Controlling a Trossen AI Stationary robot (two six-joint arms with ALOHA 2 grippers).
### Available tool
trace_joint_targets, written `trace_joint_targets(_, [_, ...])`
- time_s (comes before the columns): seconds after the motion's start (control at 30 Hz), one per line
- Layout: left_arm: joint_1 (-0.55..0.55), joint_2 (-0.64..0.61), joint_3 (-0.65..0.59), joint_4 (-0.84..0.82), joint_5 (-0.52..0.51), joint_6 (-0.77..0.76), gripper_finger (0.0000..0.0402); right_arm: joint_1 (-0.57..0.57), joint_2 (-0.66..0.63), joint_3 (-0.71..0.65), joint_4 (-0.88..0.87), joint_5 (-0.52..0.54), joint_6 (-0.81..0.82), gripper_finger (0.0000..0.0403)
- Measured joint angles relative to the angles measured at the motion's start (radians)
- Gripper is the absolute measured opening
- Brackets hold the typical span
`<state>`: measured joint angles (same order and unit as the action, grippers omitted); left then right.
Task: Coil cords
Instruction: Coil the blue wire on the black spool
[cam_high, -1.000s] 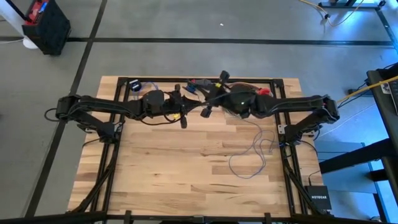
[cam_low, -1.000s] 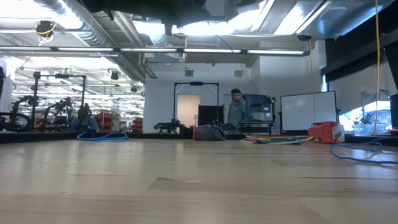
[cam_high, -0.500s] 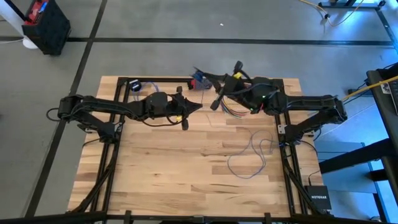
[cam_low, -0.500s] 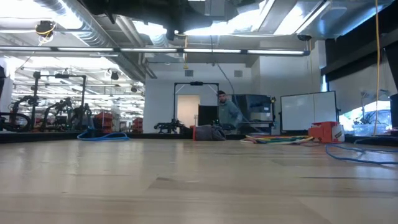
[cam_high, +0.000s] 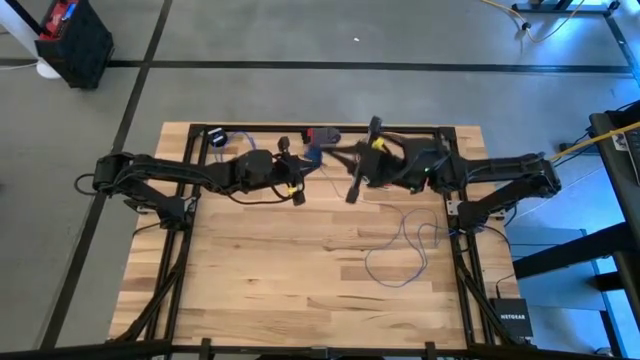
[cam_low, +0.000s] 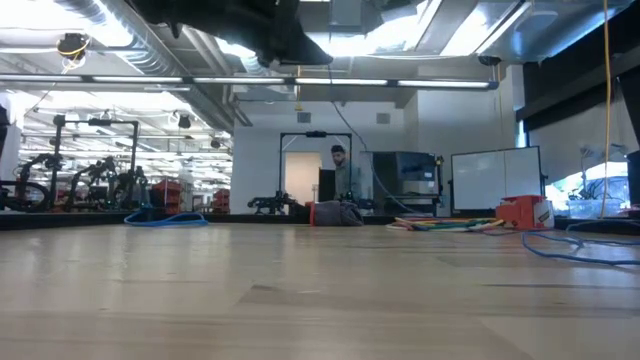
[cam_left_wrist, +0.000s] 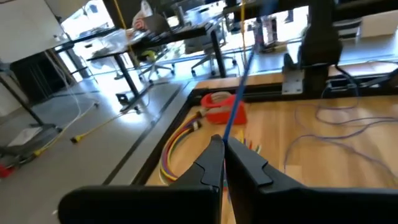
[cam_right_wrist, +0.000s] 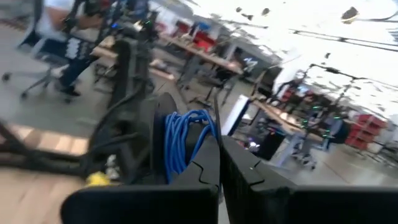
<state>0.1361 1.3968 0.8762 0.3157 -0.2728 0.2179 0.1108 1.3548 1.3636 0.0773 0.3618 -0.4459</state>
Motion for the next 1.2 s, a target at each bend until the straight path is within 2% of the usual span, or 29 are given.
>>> trace_joint_targets(0.17, [0.007,-0.011,-0.001,-0.064,-0.015,0.001,0.0005,0.063,0.0,0.001,-0.135,0.063,-0.009,0.0003])
trace_joint_targets(0.33, [0.007,-0.081,-0.003,-0.235,-0.04,-0.006,0.0005,0.09,-0.001,0.005,-0.377,0.102,-0.022,0.0003])
trace_joint_targets(0.5, [0.007,-0.14,-0.003,-0.423,-0.032,-0.063,0.0005,0.084,0.01,0.005,-0.595,0.119,0.039,0.0003])
trace_joint_targets(0.67, [0.007,-0.145,-0.003,-0.424,-0.031,-0.086,0.0005,0.049,0.055,0.004,-0.732,0.159,0.067,0.0003])
trace_joint_targets(0.8, [0.003,-0.146,-0.002,-0.397,-0.008,-0.102,0.0005,0.013,0.11,0.003,-0.769,0.26,0.076,0.0003])
trace_joint_targets(0.93, [-0.016,-0.146,-0.002,-0.344,0.105,-0.105,0.0005,-0.03,0.159,0.002,-0.747,0.364,0.075,0.0003])
trace_joint_targets(1.03, [-0.037,-0.146,-0.001,-0.288,0.154,-0.102,0.0005,-0.062,0.191,0.002,-0.709,0.38,0.075,0.0003])
trace_joint_targets(1.2, [-0.064,-0.138,0.0,-0.215,0.158,-0.101,0.0005,-0.095,0.228,0.001,-0.594,0.373,0.069,0.0003])
